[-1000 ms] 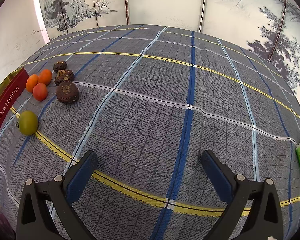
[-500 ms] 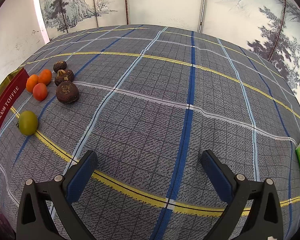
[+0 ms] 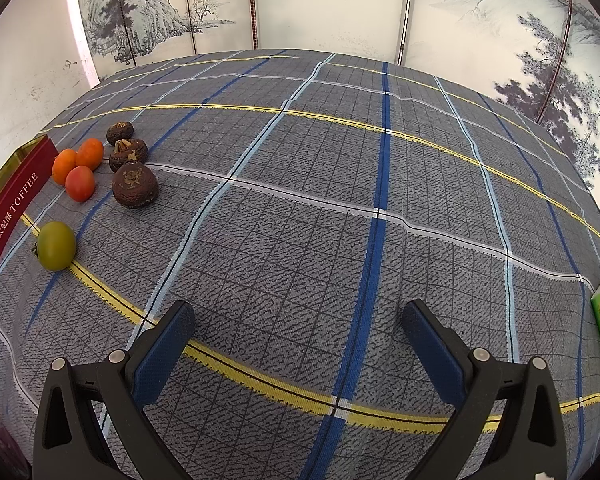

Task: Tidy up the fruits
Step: 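Carry the green tomato into the tin with the left gripper and release, then grasp a brown fruit with the right gripper and drop it into the tin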

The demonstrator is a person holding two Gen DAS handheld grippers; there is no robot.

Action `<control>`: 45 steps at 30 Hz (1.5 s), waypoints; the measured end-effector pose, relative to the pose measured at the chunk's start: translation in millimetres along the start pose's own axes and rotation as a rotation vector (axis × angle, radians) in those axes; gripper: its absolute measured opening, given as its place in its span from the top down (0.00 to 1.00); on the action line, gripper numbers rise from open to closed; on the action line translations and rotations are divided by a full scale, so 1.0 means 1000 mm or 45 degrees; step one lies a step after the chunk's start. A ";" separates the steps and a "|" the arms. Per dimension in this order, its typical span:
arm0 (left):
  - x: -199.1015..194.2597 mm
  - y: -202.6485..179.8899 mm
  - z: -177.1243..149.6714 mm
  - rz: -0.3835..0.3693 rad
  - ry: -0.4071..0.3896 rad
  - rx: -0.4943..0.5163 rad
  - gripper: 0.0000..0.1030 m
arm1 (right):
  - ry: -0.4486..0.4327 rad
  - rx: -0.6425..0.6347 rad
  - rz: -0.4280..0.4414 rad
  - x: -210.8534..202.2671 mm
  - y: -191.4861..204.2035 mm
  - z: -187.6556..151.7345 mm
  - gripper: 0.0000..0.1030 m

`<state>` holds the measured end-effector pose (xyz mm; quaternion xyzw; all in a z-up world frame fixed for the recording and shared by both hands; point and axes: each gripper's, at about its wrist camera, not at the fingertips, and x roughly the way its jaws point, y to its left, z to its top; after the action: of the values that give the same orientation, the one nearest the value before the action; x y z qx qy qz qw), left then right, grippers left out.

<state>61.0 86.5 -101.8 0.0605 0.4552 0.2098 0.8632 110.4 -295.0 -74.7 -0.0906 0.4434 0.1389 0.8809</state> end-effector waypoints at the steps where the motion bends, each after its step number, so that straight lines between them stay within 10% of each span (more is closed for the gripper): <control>1: -0.002 0.000 0.001 0.003 -0.012 0.001 0.50 | 0.000 0.000 0.000 0.000 0.000 0.000 0.00; 12: -0.038 0.010 0.003 -0.194 -0.101 -0.141 0.40 | -0.007 -0.012 0.003 -0.001 0.002 0.001 0.00; 16: -0.060 -0.002 0.000 -0.308 -0.114 -0.148 0.40 | -0.123 -0.062 0.169 -0.019 0.023 0.010 0.03; 24: -0.093 -0.022 -0.007 -0.468 -0.135 -0.192 0.36 | -0.141 -0.231 0.341 -0.006 0.075 0.056 0.35; 31: -0.118 -0.024 -0.018 -0.448 -0.157 -0.147 0.35 | -0.050 -0.257 0.346 0.028 0.090 0.073 0.40; 35: -0.127 -0.022 -0.022 -0.428 -0.178 -0.133 0.33 | 0.013 -0.293 0.327 0.041 0.096 0.074 0.68; 45: -0.125 0.004 -0.038 -0.361 -0.122 -0.227 0.07 | -0.157 -0.425 0.586 -0.042 0.170 0.095 0.68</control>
<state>-33.0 35.0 -27.6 -0.0712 0.3973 0.1223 0.9067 102.9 -114.8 9.3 -0.1229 0.3690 0.4115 0.8243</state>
